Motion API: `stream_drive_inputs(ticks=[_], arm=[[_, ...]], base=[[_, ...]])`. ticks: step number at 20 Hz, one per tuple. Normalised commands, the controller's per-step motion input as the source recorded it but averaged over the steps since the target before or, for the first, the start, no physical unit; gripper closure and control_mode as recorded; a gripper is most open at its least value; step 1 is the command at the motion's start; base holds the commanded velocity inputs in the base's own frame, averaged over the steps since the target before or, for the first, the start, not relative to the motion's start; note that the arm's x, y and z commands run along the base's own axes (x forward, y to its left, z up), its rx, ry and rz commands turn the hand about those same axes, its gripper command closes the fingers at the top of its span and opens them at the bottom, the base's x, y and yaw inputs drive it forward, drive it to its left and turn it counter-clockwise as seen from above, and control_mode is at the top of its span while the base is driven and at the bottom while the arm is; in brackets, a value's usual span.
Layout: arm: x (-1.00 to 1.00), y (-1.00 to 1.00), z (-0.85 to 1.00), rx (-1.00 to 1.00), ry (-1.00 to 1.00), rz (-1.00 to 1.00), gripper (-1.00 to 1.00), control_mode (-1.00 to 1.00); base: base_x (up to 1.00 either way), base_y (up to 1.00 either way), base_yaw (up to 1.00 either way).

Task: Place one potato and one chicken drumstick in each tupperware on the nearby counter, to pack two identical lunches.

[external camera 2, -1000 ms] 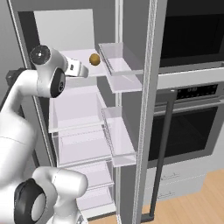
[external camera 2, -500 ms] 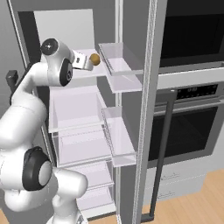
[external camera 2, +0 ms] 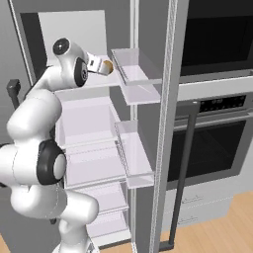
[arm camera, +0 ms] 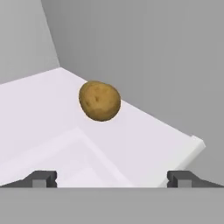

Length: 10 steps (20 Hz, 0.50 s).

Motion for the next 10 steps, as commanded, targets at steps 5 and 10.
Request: stream_drive_inputs(ticks=[5,10], arm=[[0.59,0.00,-0.02,0.00,0.04,-0.10,-1.00,-1.00],[0.57,0.00,-0.16,0.00,0.06,-0.10,-1.00,-1.00]], base=[[0.00,0.00,0.00],[0.00,0.00,0.00]])
